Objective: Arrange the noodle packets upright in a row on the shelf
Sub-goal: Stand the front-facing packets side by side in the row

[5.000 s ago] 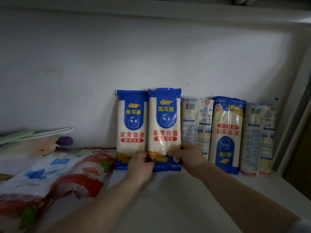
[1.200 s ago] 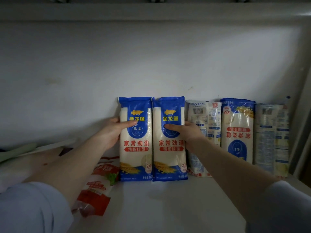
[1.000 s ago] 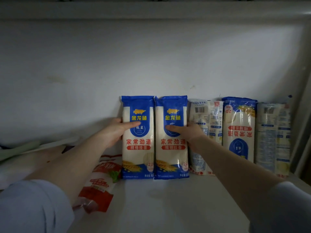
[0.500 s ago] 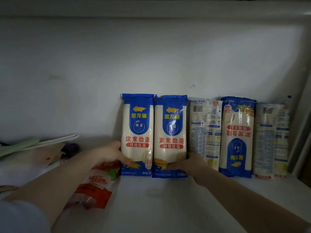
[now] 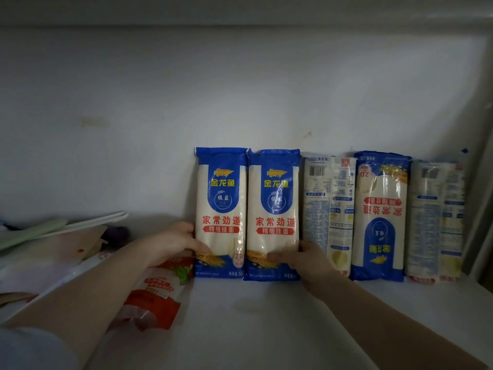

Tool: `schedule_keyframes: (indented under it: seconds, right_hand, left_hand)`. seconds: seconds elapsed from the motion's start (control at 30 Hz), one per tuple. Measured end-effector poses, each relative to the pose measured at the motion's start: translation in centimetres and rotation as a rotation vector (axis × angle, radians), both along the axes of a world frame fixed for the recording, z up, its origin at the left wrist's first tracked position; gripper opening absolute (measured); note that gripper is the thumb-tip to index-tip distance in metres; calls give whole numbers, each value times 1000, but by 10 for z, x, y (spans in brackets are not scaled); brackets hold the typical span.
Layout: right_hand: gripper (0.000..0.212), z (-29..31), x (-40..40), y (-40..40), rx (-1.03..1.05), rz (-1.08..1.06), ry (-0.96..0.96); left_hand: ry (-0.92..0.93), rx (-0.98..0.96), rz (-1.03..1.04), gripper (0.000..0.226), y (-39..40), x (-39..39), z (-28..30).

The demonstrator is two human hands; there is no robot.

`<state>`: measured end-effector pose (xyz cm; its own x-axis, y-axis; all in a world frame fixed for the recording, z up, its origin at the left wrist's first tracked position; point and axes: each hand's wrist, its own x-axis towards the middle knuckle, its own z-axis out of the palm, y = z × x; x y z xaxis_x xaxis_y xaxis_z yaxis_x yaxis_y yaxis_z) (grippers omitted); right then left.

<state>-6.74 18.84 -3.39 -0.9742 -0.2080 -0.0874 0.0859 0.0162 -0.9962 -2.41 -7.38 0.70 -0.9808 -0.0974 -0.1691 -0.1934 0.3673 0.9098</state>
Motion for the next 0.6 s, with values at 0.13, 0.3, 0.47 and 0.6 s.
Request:
schedule_keyframes:
  seconds: [0.13, 0.3, 0.47, 0.6]
  right_hand:
    - [46, 7, 1, -1, 9, 7, -4]
    - [35, 16, -4, 1, 13, 9, -6]
    - [32, 19, -1, -3, 97, -55, 27]
    - [36, 36, -2, -8, 9, -36, 92]
  left_hand:
    - [63, 116, 40, 32, -1, 0, 4]
    - [134, 136, 84, 25, -1, 1, 2]
    - [178, 189, 75, 29, 3, 3, 11]
    - [330, 284, 151, 20, 17, -6, 36]
